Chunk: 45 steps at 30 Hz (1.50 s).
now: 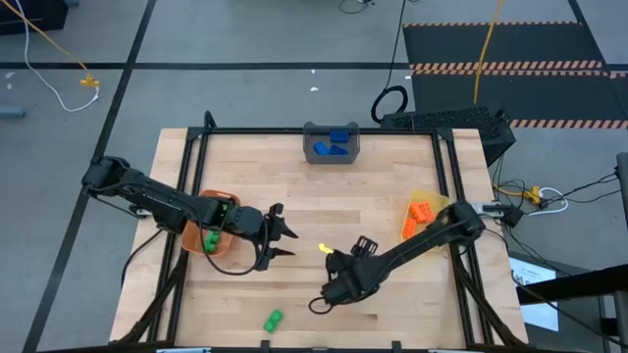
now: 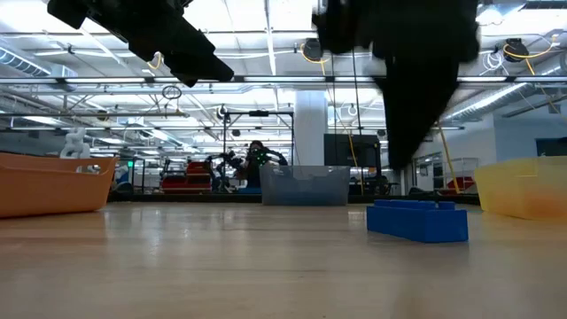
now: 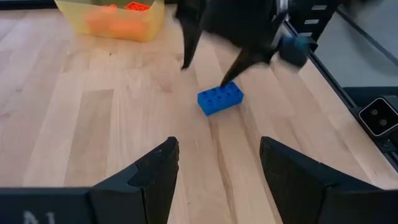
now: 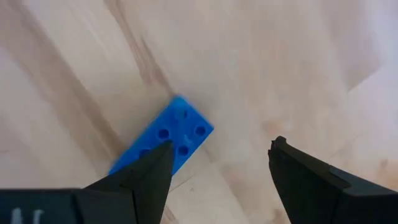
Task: Sort & place blocks by color
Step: Put the blue game piece into the black bin
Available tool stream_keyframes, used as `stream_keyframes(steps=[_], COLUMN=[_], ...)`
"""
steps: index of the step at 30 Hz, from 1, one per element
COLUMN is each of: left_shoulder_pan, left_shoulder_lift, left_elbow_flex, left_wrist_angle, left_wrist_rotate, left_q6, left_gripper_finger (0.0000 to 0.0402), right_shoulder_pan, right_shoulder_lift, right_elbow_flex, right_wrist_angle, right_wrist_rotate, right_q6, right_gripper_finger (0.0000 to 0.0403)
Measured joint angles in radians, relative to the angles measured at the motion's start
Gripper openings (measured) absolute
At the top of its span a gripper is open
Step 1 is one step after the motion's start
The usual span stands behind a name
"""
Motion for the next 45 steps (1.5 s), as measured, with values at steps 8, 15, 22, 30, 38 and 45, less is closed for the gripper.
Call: stream_keyframes(steps=[8, 15, 22, 30, 38, 45], left_shoulder_pan=[0.001, -0.002, -0.028, -0.033, -0.032, -0.032], left_shoulder_lift=[0.000, 0.000, 0.000, -0.008, -0.008, -0.008], left_elbow_flex=[0.000, 0.000, 0.000, 0.000, 0.000, 0.000], left_wrist_angle=[-0.005, -0.005, -0.005, -0.006, -0.006, 0.008], left_wrist_rotate=[0.000, 0.000, 0.001, 0.000, 0.000, 0.000], left_q6=[0.008, -0.010, -0.003, 0.012, 0.029, 0.029], left_gripper_finger=[0.0223, 0.0223, 0.0223, 0.0223, 0.0223, 0.0223], right_shoulder_pan=[0.032, 0.032, 0.005, -0.008, -0.008, -0.009], right_shoulder_lift=[-0.167, -0.150, -0.147, -0.147, -0.153, -0.154], right_elbow_flex=[0.002, -0.011, -0.137, -0.313, -0.432, -0.521], right_wrist_angle=[0.046, 0.095, 0.213, 0.432, 0.605, 0.606], right_wrist_rotate=[0.077, 0.026, -0.055, -0.153, -0.154, -0.157], right_q6=[0.128, 0.346, 0.379, 0.407, 0.389, 0.304], right_gripper_finger=[0.0247, 0.0247, 0.0247, 0.0247, 0.0247, 0.0247])
